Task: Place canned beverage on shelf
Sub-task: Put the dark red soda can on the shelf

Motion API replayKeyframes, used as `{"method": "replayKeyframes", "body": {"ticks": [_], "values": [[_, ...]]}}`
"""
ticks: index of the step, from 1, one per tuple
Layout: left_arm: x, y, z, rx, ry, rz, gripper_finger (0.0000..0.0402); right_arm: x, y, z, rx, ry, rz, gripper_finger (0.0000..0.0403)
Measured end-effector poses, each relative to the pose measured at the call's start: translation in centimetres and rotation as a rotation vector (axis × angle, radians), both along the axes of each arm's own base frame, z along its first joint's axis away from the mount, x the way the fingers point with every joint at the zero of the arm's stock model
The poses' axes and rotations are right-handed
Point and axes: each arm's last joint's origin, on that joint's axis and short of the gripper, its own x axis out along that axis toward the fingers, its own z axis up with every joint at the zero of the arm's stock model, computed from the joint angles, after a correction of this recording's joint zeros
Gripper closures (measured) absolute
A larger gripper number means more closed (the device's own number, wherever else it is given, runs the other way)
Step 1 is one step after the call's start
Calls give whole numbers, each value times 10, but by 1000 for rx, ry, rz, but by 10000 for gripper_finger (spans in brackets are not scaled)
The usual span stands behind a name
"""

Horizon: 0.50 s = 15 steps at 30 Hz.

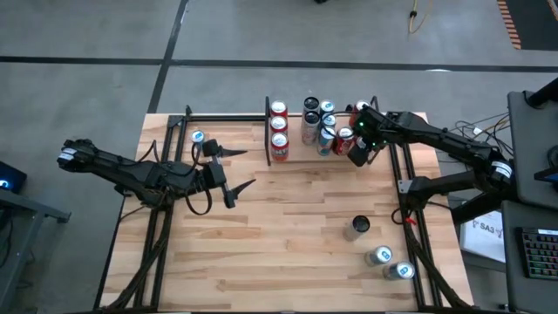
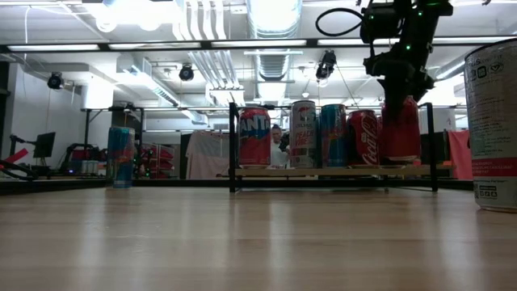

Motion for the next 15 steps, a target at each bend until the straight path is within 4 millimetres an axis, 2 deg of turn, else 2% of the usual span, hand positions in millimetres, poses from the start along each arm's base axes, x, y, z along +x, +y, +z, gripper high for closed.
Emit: {"method": "replayKeyframes", "body": {"ticks": [4, 6, 15], "values": [[0, 0, 0, 0, 0, 0, 33, -1, 0, 0, 1, 9, 1, 33], [0, 0, 0, 0, 0, 0, 33, -2, 1, -1, 6, 18, -3, 17], [0, 0, 0, 0, -1, 1, 33, -2, 1, -2, 3, 28, 8, 26]]}}
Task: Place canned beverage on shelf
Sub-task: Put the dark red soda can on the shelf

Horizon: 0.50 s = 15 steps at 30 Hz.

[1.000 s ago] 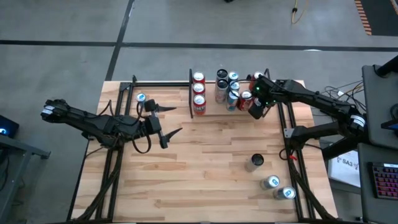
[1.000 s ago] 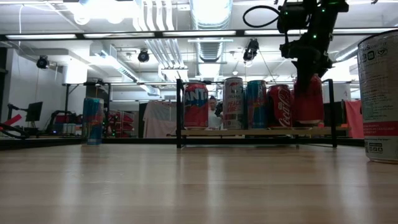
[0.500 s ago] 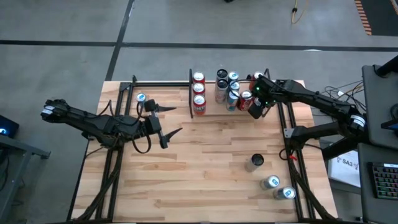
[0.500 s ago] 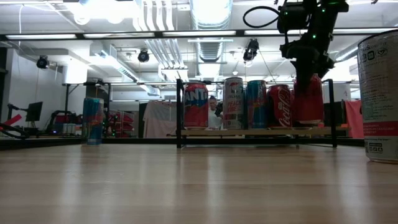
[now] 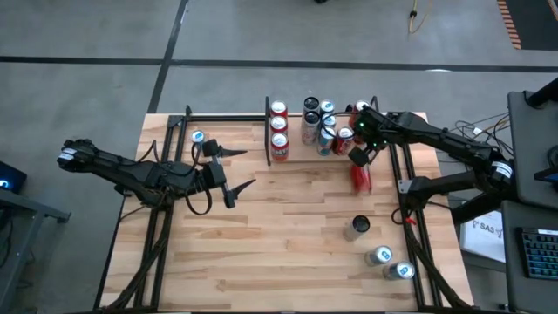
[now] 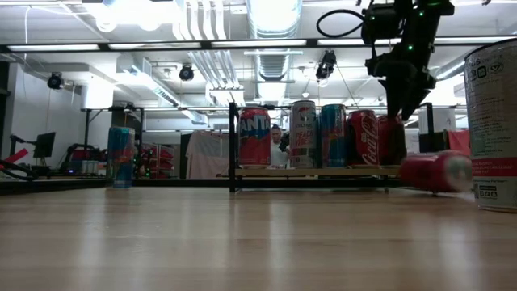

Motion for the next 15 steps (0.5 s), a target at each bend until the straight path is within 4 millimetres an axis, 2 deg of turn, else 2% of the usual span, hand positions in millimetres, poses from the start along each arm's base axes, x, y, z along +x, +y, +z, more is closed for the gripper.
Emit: {"method": "replayKeyframes", "body": {"ticks": [4, 9, 12, 15], "values": [[0, 0, 0, 0, 0, 0, 33, 0, 0, 1, -3, -4, 0, 38], [0, 0, -1, 0, 7, 0, 33, 1, 2, 21, 30, -67, -75, 49], [0, 0, -2, -1, 20, 1, 33, 5, 13, 31, 140, -128, -77, 54], [-1, 0, -3, 0, 26, 1, 33, 7, 30, 32, 243, -114, -120, 58]]}}
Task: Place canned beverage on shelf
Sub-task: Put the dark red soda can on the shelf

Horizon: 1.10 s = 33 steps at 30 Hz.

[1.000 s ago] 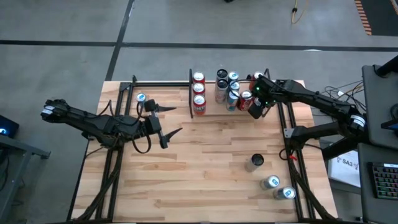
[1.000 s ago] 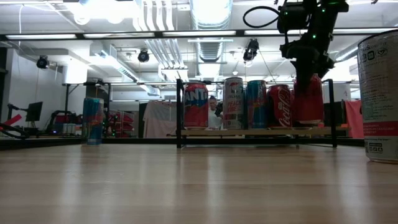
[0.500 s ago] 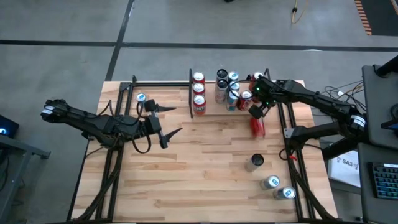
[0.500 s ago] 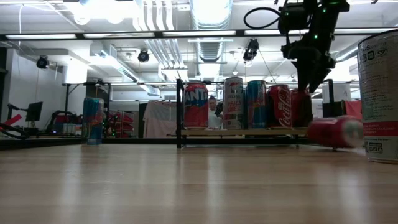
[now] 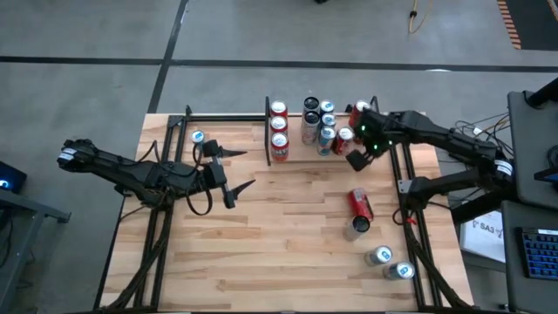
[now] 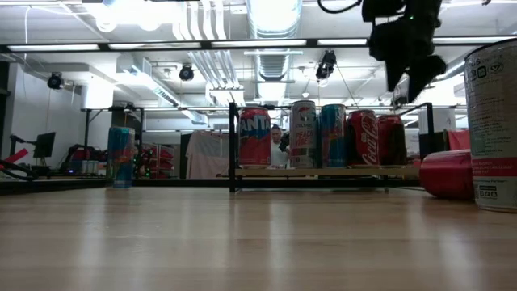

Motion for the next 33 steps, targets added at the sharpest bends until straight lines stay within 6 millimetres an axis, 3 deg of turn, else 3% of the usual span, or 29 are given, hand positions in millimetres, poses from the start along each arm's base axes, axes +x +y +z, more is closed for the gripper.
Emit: {"method": "replayKeyframes", "body": {"ticks": [7, 15, 25, 33], "values": [[0, 0, 0, 1, 4, 0, 33, 6, 40, -19, 148, 93, -125, 58], [-1, 0, -4, 14, 49, 1, 33, 25, 75, -50, 160, 214, -153, 60], [-2, 0, -8, 5, 81, 1, 33, 55, 82, -91, 142, 405, -97, 60], [-4, 0, -11, -19, 104, 9, 33, 58, 84, -108, 189, 481, -83, 60]]}}
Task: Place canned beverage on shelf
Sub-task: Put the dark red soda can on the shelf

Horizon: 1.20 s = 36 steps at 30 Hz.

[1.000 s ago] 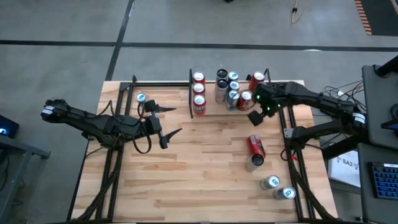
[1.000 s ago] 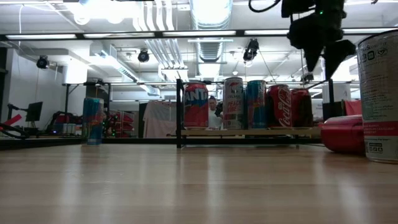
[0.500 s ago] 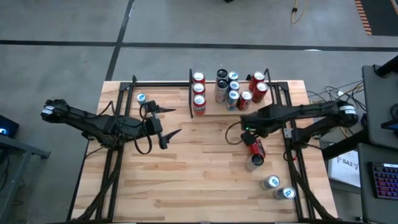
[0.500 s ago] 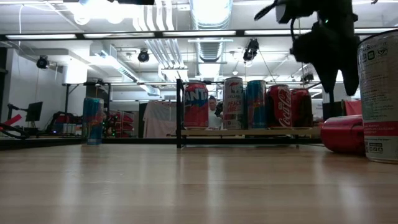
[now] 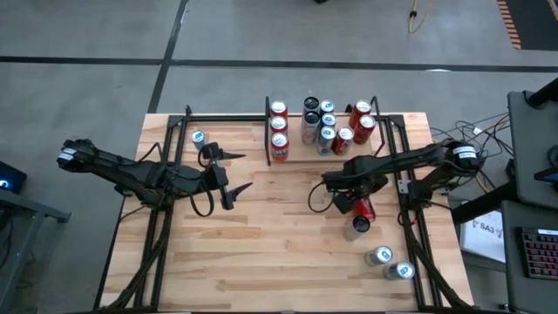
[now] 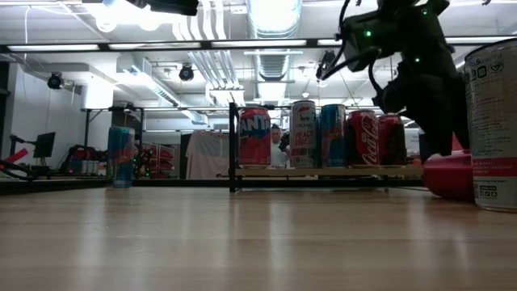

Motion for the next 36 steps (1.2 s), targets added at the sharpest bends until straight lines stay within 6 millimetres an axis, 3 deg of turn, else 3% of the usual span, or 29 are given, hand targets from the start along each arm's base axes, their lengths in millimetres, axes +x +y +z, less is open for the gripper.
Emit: {"method": "replayKeyframes", "body": {"ticks": [17, 24, 30, 36], "values": [[-1, 0, -1, -3, 13, 2, 33, -13, -1, -44, -34, -10, 25, 61], [-1, 0, -1, -5, 7, 2, 33, -17, -2, -58, -50, -48, 41, 85], [-1, 0, -1, -10, 4, 2, 33, -17, -3, -53, -74, -59, 73, 111], [1, -4, -1, -97, -1, -132, 33, -12, -5, -19, -145, -54, 127, 111]]}}
